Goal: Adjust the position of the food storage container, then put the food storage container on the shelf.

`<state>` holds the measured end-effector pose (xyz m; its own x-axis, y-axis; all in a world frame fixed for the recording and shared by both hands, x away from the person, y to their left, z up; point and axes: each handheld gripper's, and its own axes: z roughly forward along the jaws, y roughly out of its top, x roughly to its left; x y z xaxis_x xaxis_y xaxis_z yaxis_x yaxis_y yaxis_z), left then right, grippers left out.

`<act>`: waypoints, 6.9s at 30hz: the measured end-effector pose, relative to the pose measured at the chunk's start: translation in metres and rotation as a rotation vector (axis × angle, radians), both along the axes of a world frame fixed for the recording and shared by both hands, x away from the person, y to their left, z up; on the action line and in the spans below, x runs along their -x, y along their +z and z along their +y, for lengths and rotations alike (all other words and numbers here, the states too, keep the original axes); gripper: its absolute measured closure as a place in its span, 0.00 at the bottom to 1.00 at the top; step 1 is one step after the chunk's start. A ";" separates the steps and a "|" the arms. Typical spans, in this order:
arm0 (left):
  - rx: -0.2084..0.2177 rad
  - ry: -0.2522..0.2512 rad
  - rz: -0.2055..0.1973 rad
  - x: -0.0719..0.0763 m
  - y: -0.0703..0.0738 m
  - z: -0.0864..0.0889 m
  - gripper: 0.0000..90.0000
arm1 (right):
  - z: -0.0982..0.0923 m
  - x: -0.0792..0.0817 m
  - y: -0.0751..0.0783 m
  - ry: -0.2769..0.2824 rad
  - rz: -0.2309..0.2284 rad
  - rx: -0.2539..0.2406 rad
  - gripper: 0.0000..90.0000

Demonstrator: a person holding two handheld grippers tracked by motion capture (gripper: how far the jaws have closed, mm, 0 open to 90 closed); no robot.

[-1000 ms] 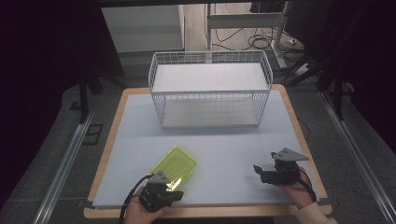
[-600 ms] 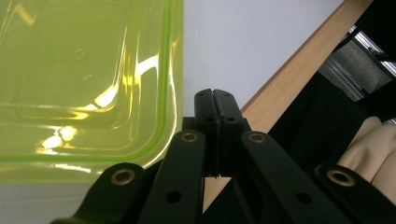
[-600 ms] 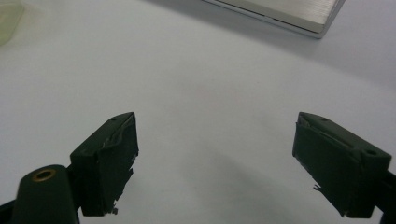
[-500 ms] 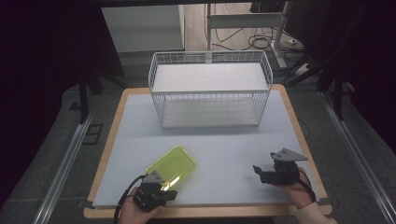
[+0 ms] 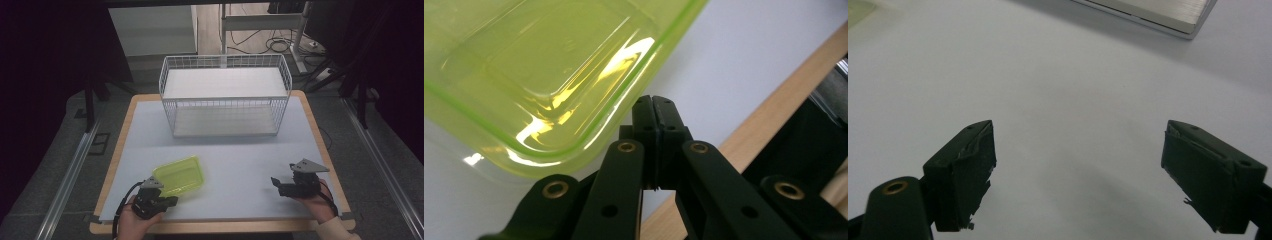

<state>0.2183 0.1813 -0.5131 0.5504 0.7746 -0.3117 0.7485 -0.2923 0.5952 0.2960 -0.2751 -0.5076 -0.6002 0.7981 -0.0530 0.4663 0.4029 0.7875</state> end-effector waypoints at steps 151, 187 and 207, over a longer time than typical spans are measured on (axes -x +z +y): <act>0.170 0.074 0.044 -0.081 -0.007 -0.025 1.00 | 0.002 0.001 0.001 0.005 -0.019 -0.006 0.17; 0.325 0.084 -0.017 -0.061 0.021 -0.004 0.49 | 0.021 0.004 0.010 0.146 0.200 -0.274 0.28; 0.357 0.041 0.082 -0.080 0.013 -0.028 0.53 | 0.039 -0.014 0.003 0.130 0.341 -0.383 0.39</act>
